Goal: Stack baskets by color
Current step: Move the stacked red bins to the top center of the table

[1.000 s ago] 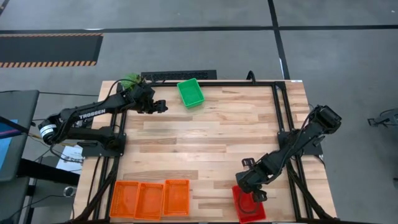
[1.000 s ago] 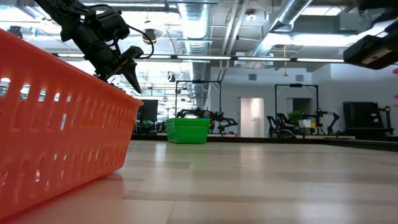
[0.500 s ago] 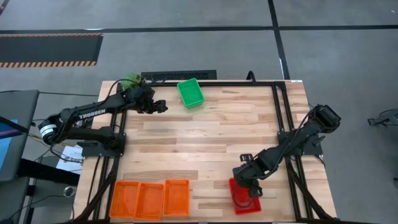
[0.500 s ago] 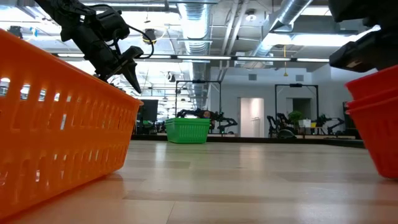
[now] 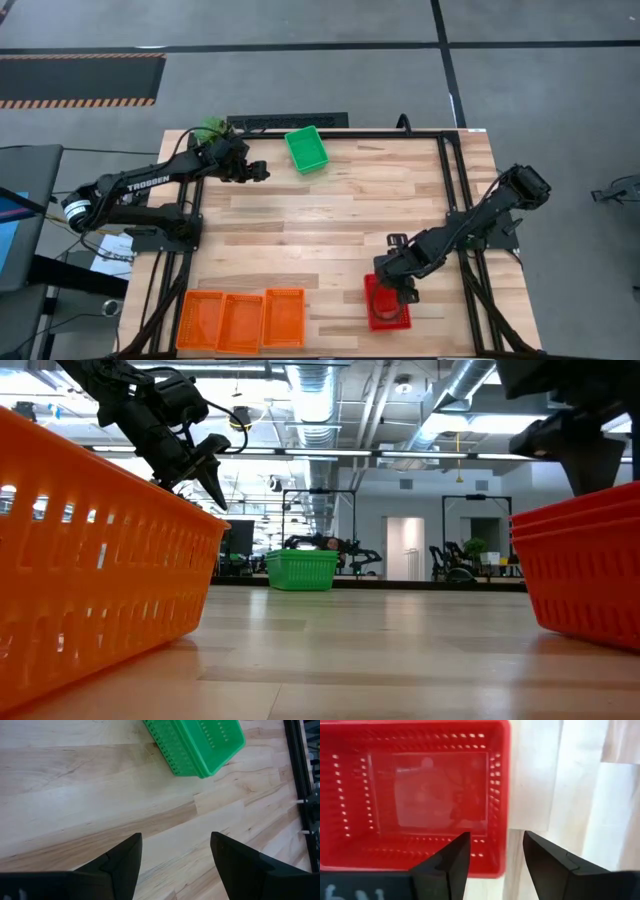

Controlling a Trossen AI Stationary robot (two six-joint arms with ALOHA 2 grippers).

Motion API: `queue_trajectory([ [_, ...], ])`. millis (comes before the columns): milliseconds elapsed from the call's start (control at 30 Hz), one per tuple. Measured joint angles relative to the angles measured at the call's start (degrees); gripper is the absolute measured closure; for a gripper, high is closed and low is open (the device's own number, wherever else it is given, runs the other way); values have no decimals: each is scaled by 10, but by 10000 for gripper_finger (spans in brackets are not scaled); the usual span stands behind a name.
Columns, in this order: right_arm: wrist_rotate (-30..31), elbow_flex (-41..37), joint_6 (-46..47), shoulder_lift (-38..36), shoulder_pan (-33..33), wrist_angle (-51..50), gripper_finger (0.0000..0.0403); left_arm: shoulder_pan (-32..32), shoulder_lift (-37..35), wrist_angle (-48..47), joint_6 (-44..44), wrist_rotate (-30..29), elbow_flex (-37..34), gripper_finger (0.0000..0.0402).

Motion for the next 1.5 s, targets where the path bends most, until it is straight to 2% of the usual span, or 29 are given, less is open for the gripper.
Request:
queue_trajectory([
  [233,-1,37,14,-2,-1,-18,202,0,0,-1,5,6,0,178],
  [367,-1,67,30,0,14,5,215,0,0,-2,14,11,0,178],
  [467,-1,69,59,6,21,10,252,0,0,-2,20,11,0,178],
  [667,-5,68,65,41,22,14,378,0,0,-2,31,11,0,178],
  [700,-6,69,65,48,20,21,389,0,0,-3,33,11,0,178],
  [867,-7,68,56,90,17,20,384,0,0,-5,35,12,0,178],
  [1000,-5,68,8,127,1,24,398,0,0,-4,35,16,0,178],
  [1100,13,68,-38,149,-24,20,392,0,0,-4,34,16,0,178],
  [1300,40,55,-137,152,-108,19,399,0,0,-4,30,16,0,178],
  [1500,59,20,-227,140,-234,40,395,0,0,-1,30,16,0,178],
])
